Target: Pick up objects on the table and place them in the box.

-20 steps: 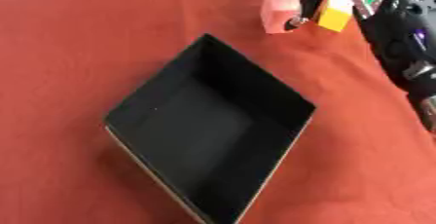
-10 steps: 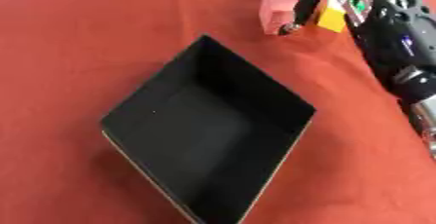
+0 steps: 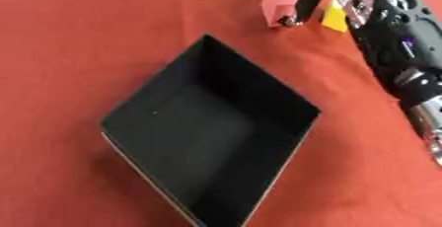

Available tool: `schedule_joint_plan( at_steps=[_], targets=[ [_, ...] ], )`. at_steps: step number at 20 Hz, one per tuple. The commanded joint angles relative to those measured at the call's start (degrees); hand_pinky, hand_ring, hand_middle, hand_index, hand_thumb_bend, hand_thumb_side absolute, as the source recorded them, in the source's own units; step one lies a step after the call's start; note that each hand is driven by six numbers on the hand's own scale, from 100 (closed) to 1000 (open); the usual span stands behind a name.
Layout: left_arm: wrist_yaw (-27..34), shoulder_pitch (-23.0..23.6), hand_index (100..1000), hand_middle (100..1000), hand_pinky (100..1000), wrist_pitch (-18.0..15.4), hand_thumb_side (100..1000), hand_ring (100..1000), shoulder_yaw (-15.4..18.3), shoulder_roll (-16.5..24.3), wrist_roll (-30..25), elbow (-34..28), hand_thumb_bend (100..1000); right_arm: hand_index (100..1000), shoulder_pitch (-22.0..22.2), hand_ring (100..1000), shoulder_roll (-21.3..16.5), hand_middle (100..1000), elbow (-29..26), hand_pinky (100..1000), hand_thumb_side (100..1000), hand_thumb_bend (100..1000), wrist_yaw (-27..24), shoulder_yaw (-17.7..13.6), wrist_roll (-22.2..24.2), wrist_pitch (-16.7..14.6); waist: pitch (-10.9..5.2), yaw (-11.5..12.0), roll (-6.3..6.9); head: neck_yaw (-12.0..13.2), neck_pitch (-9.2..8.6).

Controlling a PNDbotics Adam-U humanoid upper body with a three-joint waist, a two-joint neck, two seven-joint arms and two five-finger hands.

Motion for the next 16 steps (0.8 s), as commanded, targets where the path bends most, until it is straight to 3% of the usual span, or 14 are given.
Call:
schedule_joint_plan(
  at_steps=[1,9,13,16],
  targets=[
    [-0.32,-0.20,854,670,562,-0.04,834,754,-0.06,1.10,-0.42,-0.85,190,712,-1.55,672,-1.30,530,-1.72,798,100,100,-1.05,-0.41,-0.06,0.25,-1.45,-0.18,0.17,0.09,-0.18],
    [-0.39,0.00,854,670,564,-0.02,829,752,0.09,1.22,-0.42,-0.85,191,681,-0.64,623,-3.58,480,-7.69,783,100,100,-5.66,0.44,0.70,-0.33,-2.12,-0.71,0.16,0.38,0.49],
    [-0.53,0.08,853,670,566,-0.08,827,752,0.23,1.53,-0.23,-0.85,192,681,1.74,630,-7.94,490,-17.37,772,100,100,-11.17,3.49,2.17,-2.34,-2.61,-1.14,-0.07,0.77,1.08],
    [-0.61,0.09,853,670,566,-0.09,826,752,0.24,1.63,-0.21,-0.85,193,685,5.22,652,-12.47,512,-28.48,767,100,100,-15.86,5.85,3.75,-3.42,-2.89,-1.36,-0.33,1.20,1.49]
  ],
)
